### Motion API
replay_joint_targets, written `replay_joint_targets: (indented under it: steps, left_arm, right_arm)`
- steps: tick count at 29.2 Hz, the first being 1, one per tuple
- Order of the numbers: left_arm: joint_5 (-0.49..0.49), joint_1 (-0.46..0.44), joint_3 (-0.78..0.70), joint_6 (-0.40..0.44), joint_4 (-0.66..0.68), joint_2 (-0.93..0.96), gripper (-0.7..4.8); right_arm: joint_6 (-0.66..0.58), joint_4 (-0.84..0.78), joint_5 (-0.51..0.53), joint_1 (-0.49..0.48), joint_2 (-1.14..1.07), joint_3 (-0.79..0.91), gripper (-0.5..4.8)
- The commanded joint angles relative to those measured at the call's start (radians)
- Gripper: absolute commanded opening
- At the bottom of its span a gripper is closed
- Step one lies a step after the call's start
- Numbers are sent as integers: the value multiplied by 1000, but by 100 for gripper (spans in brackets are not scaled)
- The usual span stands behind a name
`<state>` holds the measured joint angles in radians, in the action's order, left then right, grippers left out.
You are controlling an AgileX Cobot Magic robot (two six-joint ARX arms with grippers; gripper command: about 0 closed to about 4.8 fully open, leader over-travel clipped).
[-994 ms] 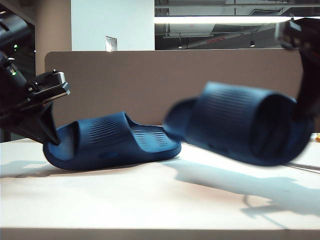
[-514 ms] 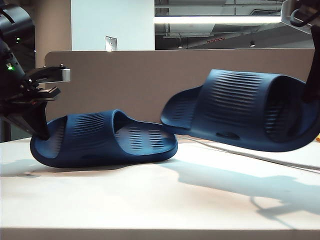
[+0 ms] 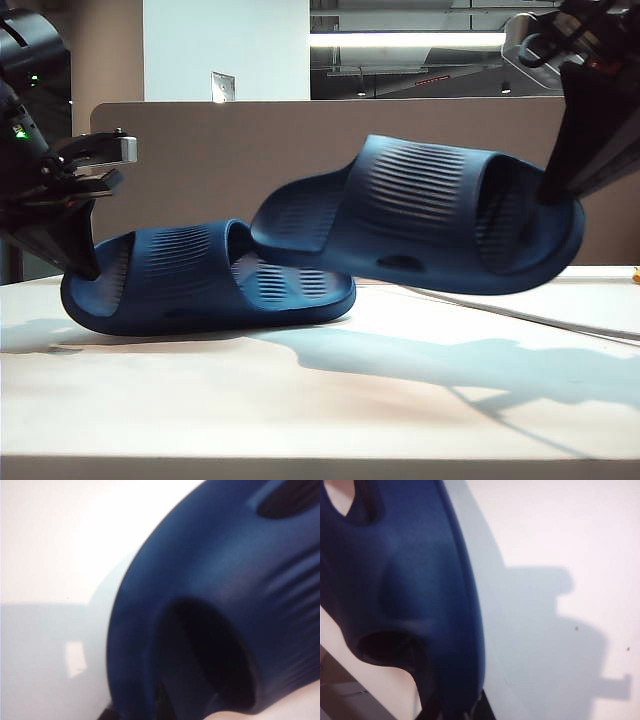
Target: Interlock the pair of blue slippers on the table with their fronts facing up.
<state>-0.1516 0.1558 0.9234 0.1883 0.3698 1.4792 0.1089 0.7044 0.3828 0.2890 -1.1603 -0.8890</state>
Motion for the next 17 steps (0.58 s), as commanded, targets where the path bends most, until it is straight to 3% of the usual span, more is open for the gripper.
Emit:
replay_joint_targets:
  steps: [1, 5, 8, 10, 17]
  left_arm:
    - [-42, -19, 17, 22, 67, -35, -6]
    - [-149, -87, 94, 48, 225, -66, -6]
    - [-323, -177, 143, 66, 336, -66, -6]
    - [-435, -227, 162, 68, 378, -66, -6]
    - [-606, -275, 166, 124, 452, -66, -6]
  right_arm:
    - [31, -3, 19, -31, -15, -18, 0]
    - [77, 11, 134, -92, -20, -22, 0]
    - [135, 26, 225, -109, -21, -28, 0]
    - [157, 33, 224, -109, -21, -28, 0]
    - [240, 43, 230, -110, -91, -28, 0]
